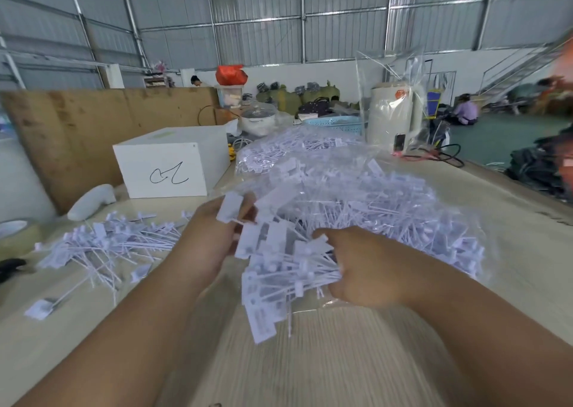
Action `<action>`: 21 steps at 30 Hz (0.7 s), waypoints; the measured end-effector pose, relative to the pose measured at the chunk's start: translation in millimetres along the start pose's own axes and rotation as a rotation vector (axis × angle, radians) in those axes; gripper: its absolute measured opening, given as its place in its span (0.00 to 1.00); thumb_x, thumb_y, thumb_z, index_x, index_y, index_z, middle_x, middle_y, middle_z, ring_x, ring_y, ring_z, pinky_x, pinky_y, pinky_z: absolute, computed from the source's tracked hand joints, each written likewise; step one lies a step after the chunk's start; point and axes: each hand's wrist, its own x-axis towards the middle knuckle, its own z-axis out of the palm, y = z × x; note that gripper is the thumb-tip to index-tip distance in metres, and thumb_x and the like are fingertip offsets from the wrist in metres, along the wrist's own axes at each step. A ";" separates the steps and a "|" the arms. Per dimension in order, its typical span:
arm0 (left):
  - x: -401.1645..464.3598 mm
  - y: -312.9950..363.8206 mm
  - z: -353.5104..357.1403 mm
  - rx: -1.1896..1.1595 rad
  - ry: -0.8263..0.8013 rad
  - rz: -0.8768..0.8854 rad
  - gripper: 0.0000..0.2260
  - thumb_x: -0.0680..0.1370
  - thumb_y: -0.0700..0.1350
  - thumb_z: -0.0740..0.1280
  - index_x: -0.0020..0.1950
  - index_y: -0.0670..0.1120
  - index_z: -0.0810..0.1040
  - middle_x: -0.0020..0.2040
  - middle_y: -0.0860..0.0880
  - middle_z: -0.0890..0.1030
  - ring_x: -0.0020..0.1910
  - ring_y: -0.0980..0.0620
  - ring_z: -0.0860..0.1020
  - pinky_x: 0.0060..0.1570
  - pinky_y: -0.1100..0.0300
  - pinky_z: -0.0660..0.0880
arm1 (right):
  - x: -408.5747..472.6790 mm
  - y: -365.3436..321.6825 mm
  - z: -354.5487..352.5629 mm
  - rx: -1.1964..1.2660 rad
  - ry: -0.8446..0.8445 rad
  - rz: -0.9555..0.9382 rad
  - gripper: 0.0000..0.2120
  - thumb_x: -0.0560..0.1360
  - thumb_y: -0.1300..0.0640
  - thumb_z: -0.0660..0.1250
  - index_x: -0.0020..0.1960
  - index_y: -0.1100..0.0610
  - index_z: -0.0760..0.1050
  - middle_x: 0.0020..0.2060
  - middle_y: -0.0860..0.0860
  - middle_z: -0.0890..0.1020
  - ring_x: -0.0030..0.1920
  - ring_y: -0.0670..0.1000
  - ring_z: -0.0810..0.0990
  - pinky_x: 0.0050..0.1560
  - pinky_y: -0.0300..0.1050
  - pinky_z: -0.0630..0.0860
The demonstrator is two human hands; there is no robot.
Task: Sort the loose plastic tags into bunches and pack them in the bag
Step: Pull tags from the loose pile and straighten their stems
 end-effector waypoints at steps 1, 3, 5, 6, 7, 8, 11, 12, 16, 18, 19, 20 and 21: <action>0.2 4.1 1.1 -0.085 -0.034 0.032 0.12 0.79 0.38 0.64 0.37 0.47 0.80 0.31 0.50 0.79 0.24 0.55 0.75 0.23 0.67 0.70 | 1.7 4.2 1.3 -0.021 0.028 0.015 0.14 0.69 0.58 0.69 0.41 0.45 0.65 0.32 0.44 0.73 0.32 0.42 0.73 0.32 0.43 0.69; -1.6 12.4 2.4 -0.180 -0.060 0.096 0.14 0.79 0.41 0.65 0.35 0.47 0.82 0.31 0.48 0.77 0.25 0.54 0.72 0.25 0.65 0.70 | 4.4 12.6 3.1 -0.108 0.082 0.091 0.15 0.70 0.59 0.68 0.47 0.43 0.65 0.34 0.44 0.71 0.34 0.44 0.73 0.32 0.45 0.69; -4.0 14.5 3.4 -0.176 -0.052 0.173 0.12 0.78 0.43 0.66 0.35 0.48 0.81 0.32 0.46 0.74 0.26 0.53 0.70 0.28 0.63 0.69 | 6.6 16.5 5.6 -0.177 0.135 0.155 0.18 0.71 0.59 0.65 0.56 0.46 0.65 0.37 0.44 0.71 0.39 0.48 0.75 0.36 0.47 0.72; -6.8 16.4 4.7 -0.145 -0.049 0.221 0.12 0.78 0.43 0.67 0.35 0.49 0.82 0.32 0.47 0.73 0.26 0.53 0.68 0.28 0.63 0.67 | 8.4 17.2 6.6 -0.215 0.161 0.181 0.19 0.71 0.60 0.64 0.58 0.48 0.64 0.39 0.45 0.72 0.42 0.51 0.76 0.38 0.48 0.73; -9.6 18.4 6.8 -0.120 -0.049 0.275 0.12 0.78 0.44 0.67 0.35 0.50 0.82 0.31 0.48 0.72 0.26 0.54 0.67 0.27 0.63 0.66 | 10.6 17.9 7.2 -0.246 0.192 0.203 0.19 0.71 0.61 0.63 0.59 0.48 0.64 0.42 0.46 0.73 0.44 0.52 0.77 0.39 0.48 0.73; -13.3 20.6 8.8 -0.089 -0.051 0.321 0.11 0.77 0.46 0.66 0.35 0.50 0.81 0.29 0.51 0.71 0.25 0.56 0.66 0.27 0.65 0.64 | 12.7 19.0 7.5 -0.267 0.228 0.232 0.20 0.71 0.61 0.63 0.60 0.48 0.63 0.45 0.47 0.74 0.47 0.54 0.77 0.39 0.47 0.73; -25.8 23.5 12.6 0.051 -0.048 0.533 0.12 0.75 0.52 0.64 0.38 0.45 0.76 0.28 0.56 0.71 0.27 0.62 0.66 0.29 0.69 0.63 | 16.6 21.8 6.4 -0.260 0.362 0.347 0.18 0.70 0.62 0.62 0.57 0.49 0.67 0.50 0.47 0.76 0.50 0.54 0.78 0.42 0.45 0.73; -29.4 23.1 12.8 0.124 -0.055 0.623 0.13 0.76 0.53 0.63 0.39 0.44 0.75 0.28 0.55 0.70 0.27 0.62 0.66 0.30 0.70 0.63 | 16.8 23.4 6.0 -0.231 0.393 0.399 0.13 0.70 0.63 0.62 0.51 0.49 0.69 0.47 0.48 0.76 0.48 0.54 0.78 0.42 0.45 0.74; -37.9 25.3 14.5 0.373 -0.113 0.795 0.13 0.79 0.53 0.61 0.40 0.46 0.73 0.27 0.56 0.69 0.26 0.61 0.65 0.27 0.66 0.62 | 20.9 27.7 3.7 0.008 0.435 0.488 0.11 0.68 0.66 0.63 0.34 0.52 0.66 0.31 0.49 0.73 0.29 0.48 0.74 0.24 0.34 0.66; -40.0 26.3 17.7 0.517 -0.134 0.842 0.15 0.79 0.54 0.59 0.39 0.45 0.72 0.28 0.55 0.70 0.27 0.58 0.68 0.29 0.60 0.66 | 24.0 20.6 1.3 0.161 0.400 0.452 0.09 0.67 0.65 0.68 0.39 0.53 0.70 0.31 0.49 0.75 0.25 0.44 0.73 0.18 0.30 0.62; -41.4 26.3 19.8 0.582 -0.139 0.864 0.16 0.79 0.54 0.58 0.39 0.44 0.72 0.29 0.54 0.71 0.29 0.56 0.70 0.31 0.57 0.68 | 25.2 14.1 0.5 0.231 0.337 0.443 0.11 0.66 0.62 0.71 0.45 0.53 0.72 0.34 0.49 0.77 0.27 0.42 0.75 0.19 0.30 0.64; -42.3 26.1 21.3 0.632 -0.136 0.879 0.17 0.79 0.54 0.57 0.40 0.43 0.73 0.30 0.53 0.72 0.30 0.54 0.71 0.32 0.54 0.69 | 27.1 8.2 0.0 0.268 0.265 0.426 0.15 0.66 0.59 0.72 0.50 0.51 0.73 0.38 0.48 0.78 0.31 0.41 0.77 0.24 0.31 0.69; -43.2 26.1 22.5 0.659 -0.122 0.896 0.18 0.80 0.54 0.56 0.40 0.42 0.73 0.31 0.53 0.72 0.31 0.52 0.71 0.33 0.52 0.69 | 29.4 2.6 -0.6 0.292 0.194 0.388 0.17 0.65 0.56 0.74 0.52 0.51 0.73 0.42 0.49 0.79 0.37 0.43 0.79 0.32 0.35 0.75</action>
